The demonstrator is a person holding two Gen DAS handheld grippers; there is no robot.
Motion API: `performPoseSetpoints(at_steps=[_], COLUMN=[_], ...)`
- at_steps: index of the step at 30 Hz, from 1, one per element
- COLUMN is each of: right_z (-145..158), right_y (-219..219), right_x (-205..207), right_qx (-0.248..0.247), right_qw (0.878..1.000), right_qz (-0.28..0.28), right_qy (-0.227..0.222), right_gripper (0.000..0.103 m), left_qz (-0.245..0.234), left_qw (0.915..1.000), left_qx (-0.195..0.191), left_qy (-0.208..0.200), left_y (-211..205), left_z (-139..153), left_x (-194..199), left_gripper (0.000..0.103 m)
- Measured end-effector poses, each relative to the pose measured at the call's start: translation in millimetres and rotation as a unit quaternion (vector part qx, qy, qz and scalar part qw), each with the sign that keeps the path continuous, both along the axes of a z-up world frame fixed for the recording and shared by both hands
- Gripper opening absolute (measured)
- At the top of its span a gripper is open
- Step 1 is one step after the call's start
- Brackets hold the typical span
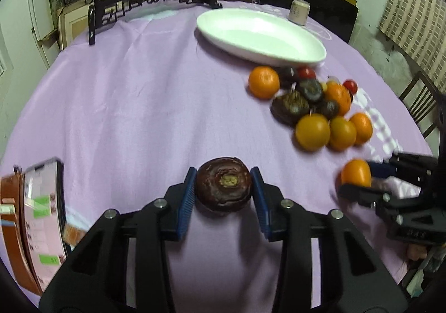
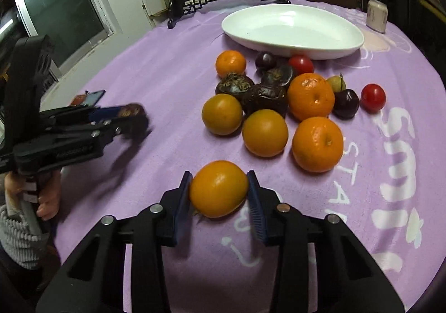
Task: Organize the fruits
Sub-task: 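Grasp the mangosteen with the left tool while the right tool grasps an orange, place both on the plate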
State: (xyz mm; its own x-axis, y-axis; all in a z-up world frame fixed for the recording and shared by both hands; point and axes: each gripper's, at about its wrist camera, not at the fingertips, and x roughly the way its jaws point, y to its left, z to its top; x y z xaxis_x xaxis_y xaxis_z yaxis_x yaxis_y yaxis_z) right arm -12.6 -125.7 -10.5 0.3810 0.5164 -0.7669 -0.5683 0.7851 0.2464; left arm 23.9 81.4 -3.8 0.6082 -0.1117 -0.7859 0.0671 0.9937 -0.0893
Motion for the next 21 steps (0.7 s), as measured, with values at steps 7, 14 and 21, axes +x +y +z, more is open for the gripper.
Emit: performPoseSetpoints(at_steps=[7,14,21], right_z=[55,48,22], right_y=[-38,-31,-27], right_x=[64,170,206], right_qx=[0.05,0.05,0.038], right_qw=[0.996,0.992,0.991], right_qz=[-0.064,-0.116,-0.129], right_qy=[-0.047,-0.024,-0.001], right_gripper=[0.04,0.04,0.049], left_qz=[-0.016,0.003,0.013], left_qw=[0.999,0.9997,0.9998], left_qx=[-0.008,-0.012,-0.018], left_qy=[-0.042,-0.021,-0.003], left_y=[-32,-49,-46], left_z=[53,38,14], left_x=[80,176,199], left_gripper=[0.039,0.04,0.05])
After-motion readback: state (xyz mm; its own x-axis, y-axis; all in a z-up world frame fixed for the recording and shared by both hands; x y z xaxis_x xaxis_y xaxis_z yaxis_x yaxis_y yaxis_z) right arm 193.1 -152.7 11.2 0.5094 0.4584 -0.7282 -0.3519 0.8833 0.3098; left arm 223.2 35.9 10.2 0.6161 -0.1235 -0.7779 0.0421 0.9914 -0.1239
